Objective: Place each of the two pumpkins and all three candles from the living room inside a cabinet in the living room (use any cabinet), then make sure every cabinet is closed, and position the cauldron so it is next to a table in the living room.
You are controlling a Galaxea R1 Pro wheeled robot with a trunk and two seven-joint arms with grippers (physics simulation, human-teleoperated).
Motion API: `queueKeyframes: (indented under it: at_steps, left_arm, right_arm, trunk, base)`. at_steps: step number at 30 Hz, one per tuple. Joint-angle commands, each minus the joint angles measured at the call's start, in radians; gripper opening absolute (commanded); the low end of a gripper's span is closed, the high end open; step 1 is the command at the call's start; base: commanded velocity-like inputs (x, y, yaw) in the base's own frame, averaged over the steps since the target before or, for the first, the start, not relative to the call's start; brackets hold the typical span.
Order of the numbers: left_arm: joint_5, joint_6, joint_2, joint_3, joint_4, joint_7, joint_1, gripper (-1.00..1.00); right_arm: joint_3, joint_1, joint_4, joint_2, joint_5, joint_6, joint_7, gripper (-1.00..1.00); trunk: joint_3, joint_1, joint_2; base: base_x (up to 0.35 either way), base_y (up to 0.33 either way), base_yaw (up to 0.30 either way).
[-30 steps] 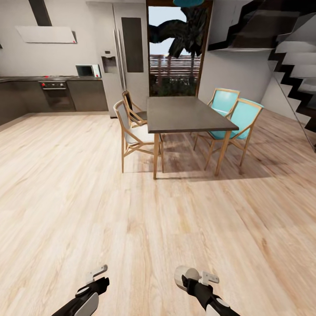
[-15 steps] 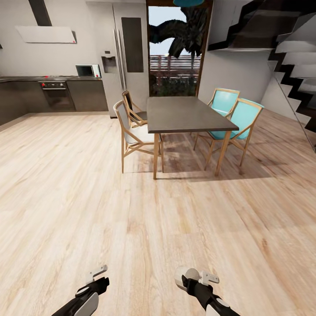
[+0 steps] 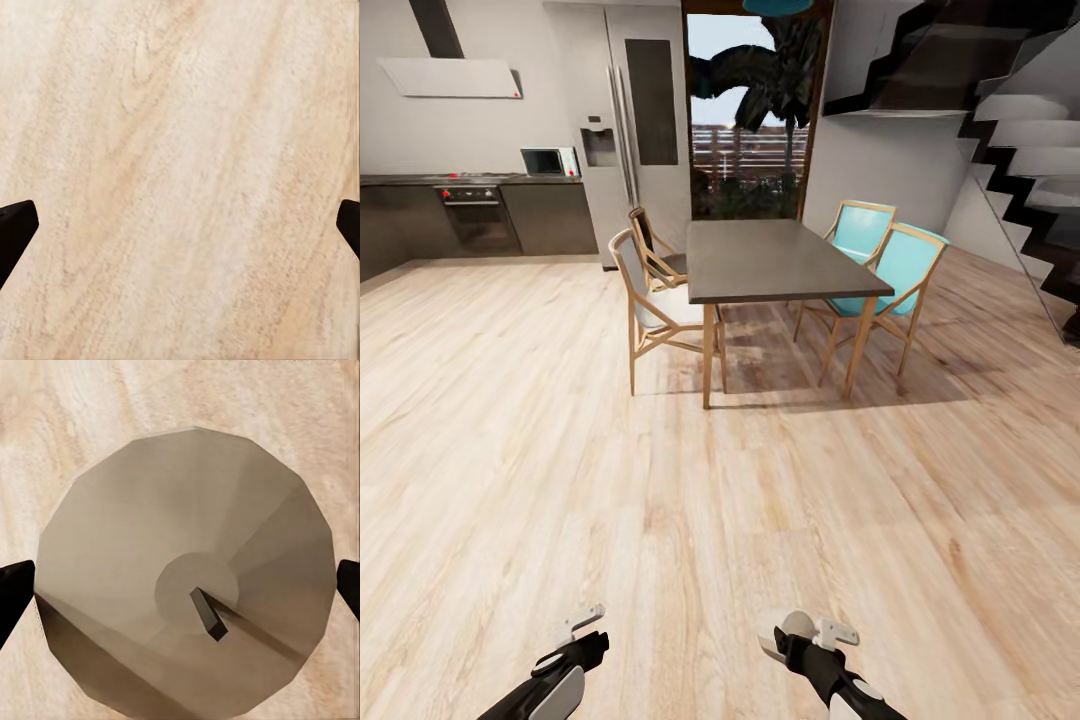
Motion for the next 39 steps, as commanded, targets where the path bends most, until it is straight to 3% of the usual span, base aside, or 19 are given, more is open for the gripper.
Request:
queueKeyframes:
  at_steps: [1, 10, 39]
  left_arm:
    - [0.006, 0.002, 0.002, -0.008, -0.003, 0.009, 0.000, 1.00]
    - [0.007, 0.002, 0.002, -0.007, -0.003, 0.009, 0.000, 1.00]
    - [0.007, 0.002, 0.002, -0.007, -0.003, 0.009, 0.000, 1.00]
  right_arm:
    - [0.006, -0.001, 0.002, 0.000, -0.010, -0.006, 0.004, -1.00]
    - [0.007, -0.001, 0.002, 0.000, -0.010, -0.007, 0.004, -1.00]
    - [0.008, -0.002, 0.002, 0.000, -0.010, -0.006, 0.003, -1.00]
  trunk:
    - [-0.001, 0.000, 0.000]
    - [-0.001, 0.000, 0.000]
    - [-0.001, 0.000, 0.000]
  base:
    - [0.074, 0.000, -0.259]
    - [0.146, 0.000, -0.276]
    - [0.002, 0.000, -0.281]
